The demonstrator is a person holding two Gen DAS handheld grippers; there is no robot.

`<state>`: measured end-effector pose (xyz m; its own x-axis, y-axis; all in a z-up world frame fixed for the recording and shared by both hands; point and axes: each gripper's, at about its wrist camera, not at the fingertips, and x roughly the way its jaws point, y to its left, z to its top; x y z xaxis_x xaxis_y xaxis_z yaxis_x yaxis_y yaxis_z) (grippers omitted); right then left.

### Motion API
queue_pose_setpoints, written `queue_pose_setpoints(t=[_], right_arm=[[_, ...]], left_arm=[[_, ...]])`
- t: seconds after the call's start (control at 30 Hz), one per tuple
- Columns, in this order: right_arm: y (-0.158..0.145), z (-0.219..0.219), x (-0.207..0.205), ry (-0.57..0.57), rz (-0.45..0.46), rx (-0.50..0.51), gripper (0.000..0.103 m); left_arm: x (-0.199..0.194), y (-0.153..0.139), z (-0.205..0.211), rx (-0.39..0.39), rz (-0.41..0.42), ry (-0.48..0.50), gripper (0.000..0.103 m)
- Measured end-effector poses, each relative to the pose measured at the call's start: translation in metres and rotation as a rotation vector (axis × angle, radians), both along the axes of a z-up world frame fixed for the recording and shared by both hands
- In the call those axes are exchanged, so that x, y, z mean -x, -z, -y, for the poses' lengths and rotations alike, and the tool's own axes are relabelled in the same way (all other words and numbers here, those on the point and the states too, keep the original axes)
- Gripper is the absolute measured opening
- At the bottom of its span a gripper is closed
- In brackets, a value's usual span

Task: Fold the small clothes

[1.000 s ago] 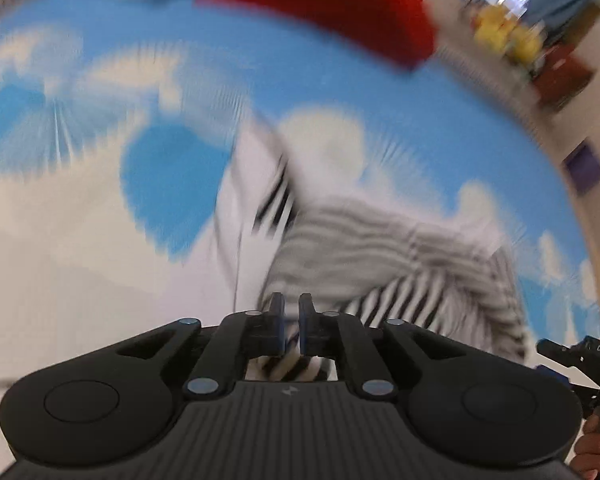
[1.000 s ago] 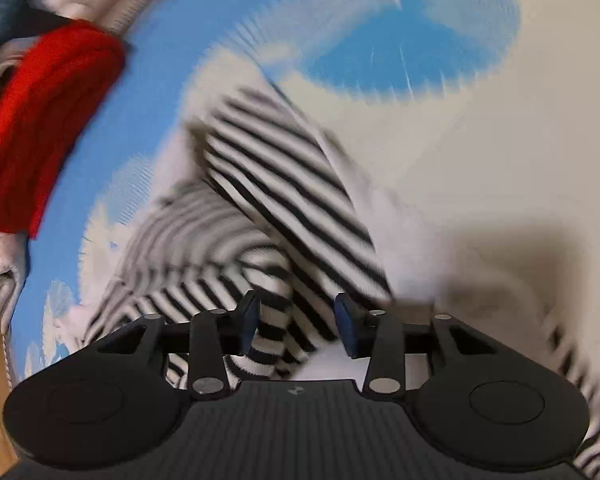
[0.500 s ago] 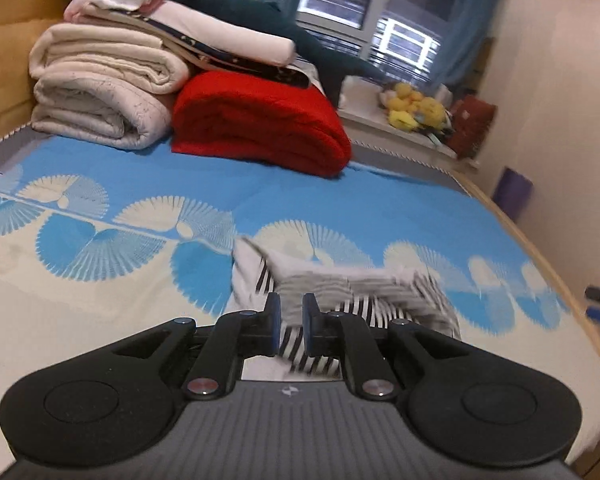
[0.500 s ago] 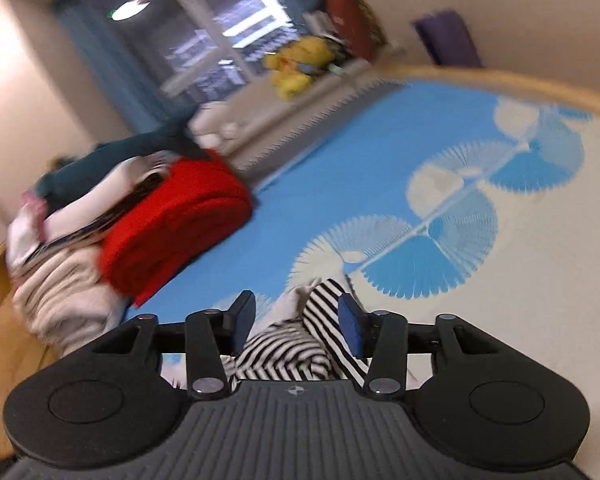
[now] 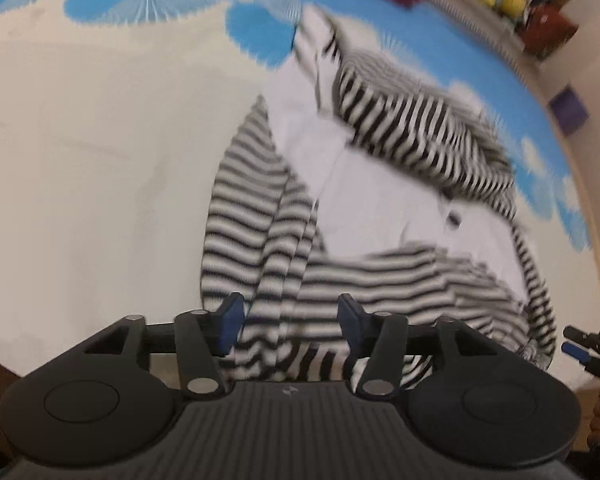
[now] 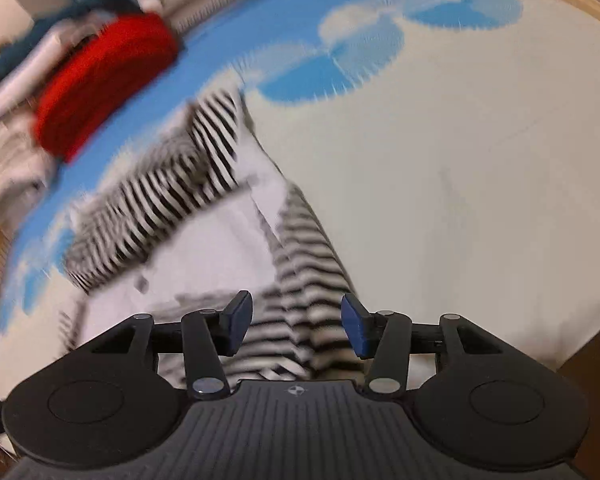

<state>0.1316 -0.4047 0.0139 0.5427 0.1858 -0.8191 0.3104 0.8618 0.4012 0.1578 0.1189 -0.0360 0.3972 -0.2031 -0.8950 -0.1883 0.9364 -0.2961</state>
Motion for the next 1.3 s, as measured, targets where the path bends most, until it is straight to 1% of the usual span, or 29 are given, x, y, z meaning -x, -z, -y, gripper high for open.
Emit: queue_pose_setpoints(t=[0.07, 0.13, 0.3, 0.47, 0.53, 0.6, 0.67, 0.7, 0.73, 0.77, 0.8, 0.83, 0.87, 0.93, 1.0, 1.03, 1.07, 1.13, 1.17, 1.2, 1.23, 1.27, 1.3], right_arm=[[0.007, -0.003, -0.003, -0.017, -0.052, 0.029, 0.055], [0.018, -0.003, -0.007, -0.008, -0.088, 0.014, 0.058], [0.032, -0.005, -0.006, 0.002, -0.156, 0.014, 0.059], [0.042, -0.012, -0.011, -0.022, -0.202, 0.024, 0.060], [0.045, -0.014, -0.011, -0.026, -0.222, 0.029, 0.060], [0.048, -0.015, -0.011, -0.031, -0.244, 0.036, 0.060], [0.050, -0.016, -0.011, -0.039, -0.255, 0.036, 0.060], [0.051, -0.017, -0.011, -0.043, -0.258, 0.035, 0.060], [0.052, -0.018, -0.010, -0.051, -0.260, 0.034, 0.059], [0.052, -0.020, -0.010, -0.058, -0.261, 0.033, 0.058], [0.052, -0.021, -0.009, -0.069, -0.258, 0.030, 0.045], [0.051, -0.023, -0.009, -0.079, -0.248, 0.021, 0.012], [0.048, -0.024, -0.008, -0.099, -0.223, -0.010, 0.007], [0.034, -0.022, -0.004, -0.085, -0.133, -0.035, 0.007], [0.017, -0.009, 0.005, -0.003, -0.029, -0.094, 0.006], [0.013, -0.002, 0.009, 0.036, -0.006, -0.122, 0.006], [0.013, 0.004, 0.013, 0.066, -0.014, -0.130, 0.006], [0.026, 0.007, 0.014, 0.084, -0.099, -0.132, 0.007], [0.032, 0.004, 0.012, 0.066, -0.142, -0.123, 0.007], [0.039, -0.001, 0.009, 0.034, -0.191, -0.101, 0.011], [0.043, -0.004, 0.007, 0.012, -0.219, -0.076, 0.020], [0.045, -0.008, 0.006, 0.000, -0.235, -0.044, 0.027], [0.045, -0.009, 0.005, 0.002, -0.234, -0.028, 0.033]], left_arm=[[0.001, 0.011, -0.001, -0.026, -0.044, 0.000, 0.067], [0.000, 0.019, -0.003, -0.053, -0.082, -0.014, 0.067], [-0.003, 0.038, -0.009, -0.047, -0.171, -0.061, 0.068], [-0.005, 0.048, -0.006, -0.047, -0.217, -0.072, 0.067], [-0.005, 0.050, -0.004, -0.052, -0.221, -0.072, 0.066], [-0.003, 0.050, -0.004, -0.047, -0.215, -0.075, 0.057], [-0.002, 0.050, -0.005, -0.021, -0.208, -0.074, 0.034], [-0.001, 0.050, -0.006, -0.006, -0.203, -0.074, 0.026], [-0.001, 0.049, -0.006, 0.010, -0.195, -0.070, 0.013], [0.000, 0.047, -0.006, 0.021, -0.182, -0.064, 0.010], [0.002, 0.044, -0.006, 0.024, -0.164, -0.059, 0.009], [0.004, 0.040, -0.006, 0.030, -0.148, -0.062, 0.008], [0.007, 0.035, -0.009, 0.052, -0.125, -0.075, 0.008], [0.014, 0.024, -0.017, 0.110, -0.077, -0.104, 0.007], [0.019, 0.016, -0.022, 0.141, -0.042, -0.109, 0.008], [0.020, 0.017, -0.024, 0.153, -0.049, -0.107, 0.008], [0.019, 0.021, -0.025, 0.150, -0.078, -0.105, 0.008], [0.016, 0.034, -0.026, 0.119, -0.162, -0.100, 0.011], [0.014, 0.038, -0.028, 0.116, -0.186, -0.100, 0.019], [0.013, 0.041, -0.032, 0.119, -0.197, -0.106, 0.023], [0.012, 0.043, -0.034, 0.123, -0.204, -0.120, 0.032], [0.010, 0.043, -0.038, 0.126, -0.211, -0.143, 0.039], [0.010, 0.044, -0.041, 0.130, -0.216, -0.157, 0.039]])
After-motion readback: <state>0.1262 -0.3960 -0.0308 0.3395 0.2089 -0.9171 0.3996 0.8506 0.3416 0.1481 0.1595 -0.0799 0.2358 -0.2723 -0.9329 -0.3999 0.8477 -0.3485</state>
